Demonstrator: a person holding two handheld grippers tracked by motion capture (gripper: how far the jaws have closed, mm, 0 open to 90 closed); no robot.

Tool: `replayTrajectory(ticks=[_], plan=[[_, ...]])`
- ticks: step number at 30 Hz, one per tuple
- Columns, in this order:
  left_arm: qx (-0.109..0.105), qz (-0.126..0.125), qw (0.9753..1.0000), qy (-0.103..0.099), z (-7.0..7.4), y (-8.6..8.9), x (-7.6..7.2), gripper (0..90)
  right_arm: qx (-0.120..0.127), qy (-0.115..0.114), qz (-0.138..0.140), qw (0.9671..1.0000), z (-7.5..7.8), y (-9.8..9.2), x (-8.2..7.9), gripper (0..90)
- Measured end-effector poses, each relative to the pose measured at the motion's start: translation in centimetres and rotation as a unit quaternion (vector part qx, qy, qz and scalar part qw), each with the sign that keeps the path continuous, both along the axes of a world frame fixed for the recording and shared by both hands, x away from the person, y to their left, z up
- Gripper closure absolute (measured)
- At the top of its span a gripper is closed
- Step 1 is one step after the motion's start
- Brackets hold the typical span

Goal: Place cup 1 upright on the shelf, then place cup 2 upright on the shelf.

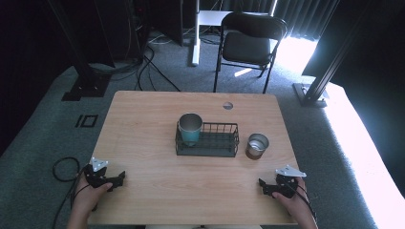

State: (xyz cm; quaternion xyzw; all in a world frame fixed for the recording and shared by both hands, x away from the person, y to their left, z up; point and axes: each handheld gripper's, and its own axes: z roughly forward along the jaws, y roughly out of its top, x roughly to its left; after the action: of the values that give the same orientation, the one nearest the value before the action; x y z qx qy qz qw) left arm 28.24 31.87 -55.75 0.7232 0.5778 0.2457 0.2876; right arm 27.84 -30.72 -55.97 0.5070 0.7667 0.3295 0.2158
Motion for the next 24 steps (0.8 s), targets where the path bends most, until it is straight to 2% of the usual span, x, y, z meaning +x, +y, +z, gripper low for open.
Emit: replayTrajectory(ticks=[1, 3, 8, 24], plan=[[-0.007, -0.005, 0.9999, 0.008, -0.02, -0.05, 0.01, 4.5, 0.000, 0.000, 0.000, 1.0000, 0.00, 0.00, 0.00, 10.9], [-0.007, -0.004, 0.9999, 0.009, -0.04, -0.19, 0.01, 2.8, 0.001, 0.000, 0.000, 1.0000, -0.01, 0.00, 0.00, 10.9], [-0.009, 0.017, 0.9998, 0.008, -0.05, -0.61, 0.37, 2.4, 0.001, 0.000, 0.000, 1.0000, 0.00, 0.00, 0.00, 10.9], [-0.008, 0.012, 0.9999, 0.009, -0.04, -0.54, 0.54, 2.4, 0.000, 0.001, 0.001, 1.0000, 0.01, -0.01, 0.00, 10.9]])
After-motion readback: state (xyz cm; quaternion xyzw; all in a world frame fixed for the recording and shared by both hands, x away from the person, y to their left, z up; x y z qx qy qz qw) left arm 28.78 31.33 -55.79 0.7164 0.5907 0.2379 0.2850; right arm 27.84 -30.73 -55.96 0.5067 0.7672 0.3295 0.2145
